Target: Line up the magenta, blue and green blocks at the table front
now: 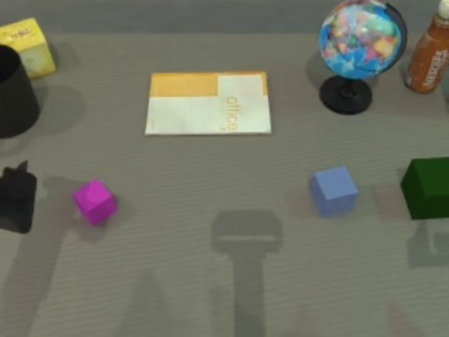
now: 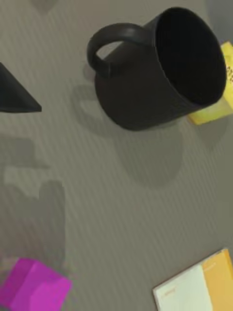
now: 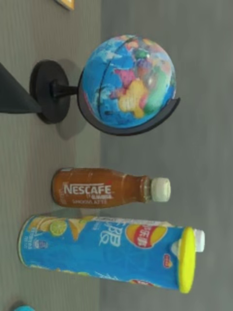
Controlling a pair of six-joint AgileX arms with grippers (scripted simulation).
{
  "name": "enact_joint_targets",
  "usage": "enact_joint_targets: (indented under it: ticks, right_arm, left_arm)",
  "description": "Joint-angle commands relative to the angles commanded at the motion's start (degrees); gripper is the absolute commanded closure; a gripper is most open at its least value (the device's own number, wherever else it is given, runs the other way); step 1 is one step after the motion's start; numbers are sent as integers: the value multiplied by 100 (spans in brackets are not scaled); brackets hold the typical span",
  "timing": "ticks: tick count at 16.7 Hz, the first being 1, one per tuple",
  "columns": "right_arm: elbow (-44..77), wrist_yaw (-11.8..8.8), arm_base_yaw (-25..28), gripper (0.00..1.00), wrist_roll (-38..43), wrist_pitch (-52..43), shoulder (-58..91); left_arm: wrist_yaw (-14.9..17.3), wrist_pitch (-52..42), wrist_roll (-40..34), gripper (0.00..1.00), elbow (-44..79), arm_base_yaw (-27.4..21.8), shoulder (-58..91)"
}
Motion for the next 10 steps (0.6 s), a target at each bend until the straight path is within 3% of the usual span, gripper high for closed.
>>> enact_joint_targets:
  ticks: [10]
  right_arm:
    - [0,0,0,0,0,0,0]
  left_arm:
    - [-18,-2932,1733,0,3844,-608,5805]
